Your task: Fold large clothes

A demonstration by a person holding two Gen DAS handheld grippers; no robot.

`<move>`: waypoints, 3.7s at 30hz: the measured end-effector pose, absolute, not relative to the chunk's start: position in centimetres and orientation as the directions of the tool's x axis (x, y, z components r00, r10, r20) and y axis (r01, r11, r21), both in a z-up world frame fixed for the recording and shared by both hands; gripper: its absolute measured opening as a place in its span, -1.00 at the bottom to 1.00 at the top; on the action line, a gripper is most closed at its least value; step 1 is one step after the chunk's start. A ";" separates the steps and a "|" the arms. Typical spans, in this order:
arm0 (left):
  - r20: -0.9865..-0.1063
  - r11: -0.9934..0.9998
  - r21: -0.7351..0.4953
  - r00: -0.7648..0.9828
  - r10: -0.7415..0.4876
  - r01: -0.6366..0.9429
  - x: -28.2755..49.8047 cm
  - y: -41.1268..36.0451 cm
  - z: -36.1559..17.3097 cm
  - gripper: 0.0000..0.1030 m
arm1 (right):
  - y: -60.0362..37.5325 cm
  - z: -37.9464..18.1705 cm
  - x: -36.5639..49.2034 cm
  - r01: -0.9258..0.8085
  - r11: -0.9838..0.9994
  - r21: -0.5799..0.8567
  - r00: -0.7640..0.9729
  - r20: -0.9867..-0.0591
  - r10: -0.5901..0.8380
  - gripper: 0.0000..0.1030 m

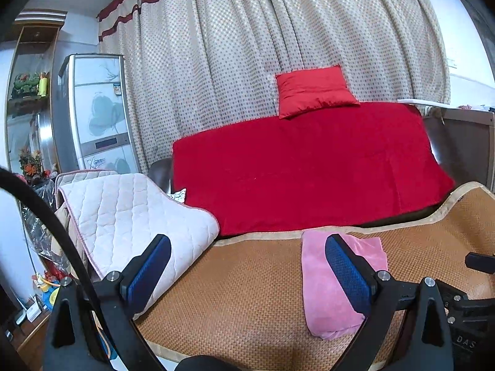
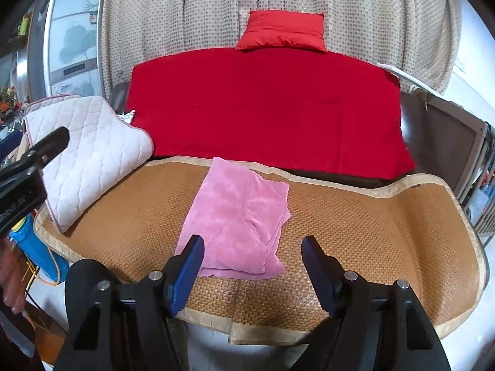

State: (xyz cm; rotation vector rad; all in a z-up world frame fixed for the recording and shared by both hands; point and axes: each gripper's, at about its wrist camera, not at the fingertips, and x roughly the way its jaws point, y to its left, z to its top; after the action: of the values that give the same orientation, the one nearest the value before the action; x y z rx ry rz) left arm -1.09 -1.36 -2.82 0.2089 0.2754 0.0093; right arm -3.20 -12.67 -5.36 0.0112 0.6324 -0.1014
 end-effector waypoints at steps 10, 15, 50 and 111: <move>-0.293 0.979 0.194 0.956 -0.004 0.063 -1.1 -1.3 -3.5 0.94 | -12.2 -5.0 -2.8 0.161 0.982 -0.101 0.798 -0.572 -0.190 0.34; -0.294 0.976 0.204 0.956 -0.018 0.081 -1.3 -1.8 -3.5 0.94 | -12.4 -4.3 -2.9 0.175 0.977 -0.123 0.811 -0.545 -0.214 0.34; -0.260 0.972 0.213 0.965 -0.038 0.095 -3.2 -2.3 -2.2 0.94 | -12.9 -1.3 -5.7 0.236 0.963 -0.128 0.866 -0.422 -0.268 0.34; -0.288 0.976 0.208 0.958 0.002 0.061 -2.6 -0.7 -2.1 0.94 | -11.4 -1.2 -6.2 0.216 0.966 -0.144 0.879 -0.403 -0.256 0.35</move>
State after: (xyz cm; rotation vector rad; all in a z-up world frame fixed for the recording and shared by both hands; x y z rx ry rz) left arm -2.64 -0.74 -2.14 0.2170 0.2908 -0.0300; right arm -6.19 -11.41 -1.19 -0.0960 0.4327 -0.2465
